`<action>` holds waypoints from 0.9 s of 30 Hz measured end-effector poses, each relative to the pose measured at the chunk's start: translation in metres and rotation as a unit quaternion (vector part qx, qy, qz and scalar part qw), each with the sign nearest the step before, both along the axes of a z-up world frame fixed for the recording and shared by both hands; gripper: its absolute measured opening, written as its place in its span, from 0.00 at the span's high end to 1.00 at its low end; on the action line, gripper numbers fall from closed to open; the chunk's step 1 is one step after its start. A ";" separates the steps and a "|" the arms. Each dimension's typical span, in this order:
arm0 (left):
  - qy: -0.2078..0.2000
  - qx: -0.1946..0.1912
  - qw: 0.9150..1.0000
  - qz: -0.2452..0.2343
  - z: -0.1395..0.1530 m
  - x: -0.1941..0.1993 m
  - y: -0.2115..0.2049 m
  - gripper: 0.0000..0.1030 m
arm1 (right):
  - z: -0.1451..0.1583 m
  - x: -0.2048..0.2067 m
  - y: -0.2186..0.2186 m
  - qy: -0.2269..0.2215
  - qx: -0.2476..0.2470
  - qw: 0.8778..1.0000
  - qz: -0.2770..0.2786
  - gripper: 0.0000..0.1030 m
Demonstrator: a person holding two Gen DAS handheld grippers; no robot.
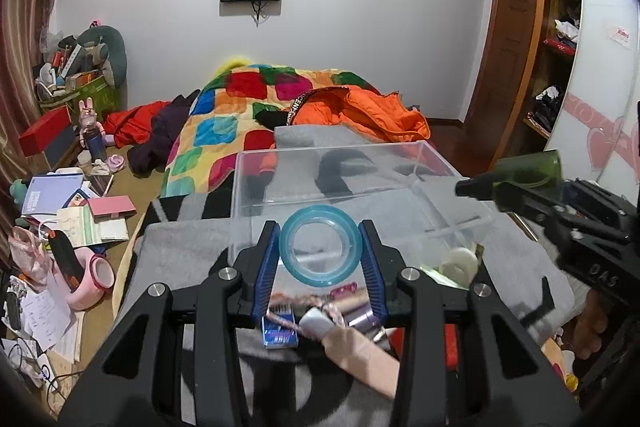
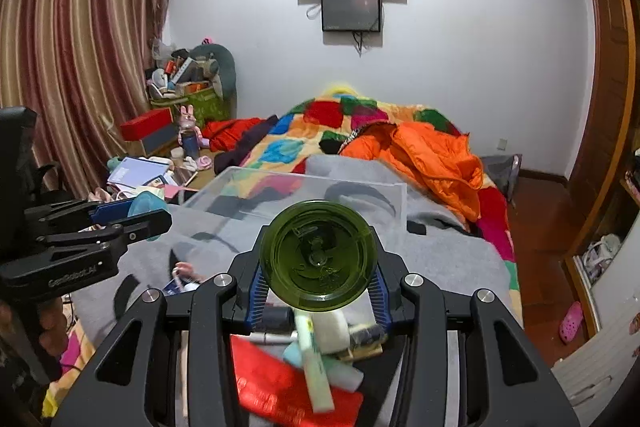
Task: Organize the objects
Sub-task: 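Lower the tape roll and green bottle into the clear box, open both grippers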
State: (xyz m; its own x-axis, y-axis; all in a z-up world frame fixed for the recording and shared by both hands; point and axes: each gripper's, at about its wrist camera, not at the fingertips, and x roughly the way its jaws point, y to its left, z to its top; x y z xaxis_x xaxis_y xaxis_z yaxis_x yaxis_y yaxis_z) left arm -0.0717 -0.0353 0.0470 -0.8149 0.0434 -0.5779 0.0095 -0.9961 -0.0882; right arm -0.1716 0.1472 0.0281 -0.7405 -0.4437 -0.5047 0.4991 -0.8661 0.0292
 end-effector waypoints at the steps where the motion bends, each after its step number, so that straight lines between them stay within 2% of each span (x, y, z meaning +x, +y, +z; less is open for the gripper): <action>1: -0.006 0.001 1.000 -0.002 -0.002 -0.007 0.000 0.62 | -0.003 -0.008 -0.002 -0.007 -0.002 1.000 -0.002 0.63; 7: -0.035 0.003 0.999 -0.005 -0.018 -0.042 -0.002 0.62 | -0.022 -0.043 -0.011 -0.046 -0.005 0.999 -0.003 0.63; 10: -0.053 0.022 0.998 -0.014 -0.024 -0.058 -0.007 0.62 | -0.030 -0.057 -0.016 -0.062 -0.003 0.998 0.003 0.63; 15: -0.069 0.032 0.997 -0.004 -0.034 -0.079 -0.014 0.62 | -0.041 -0.075 -0.029 -0.091 -0.011 0.995 0.023 0.62; 27: -0.093 0.034 0.995 -0.013 -0.051 -0.100 -0.010 0.62 | -0.066 -0.095 -0.043 -0.128 0.011 0.991 0.041 0.62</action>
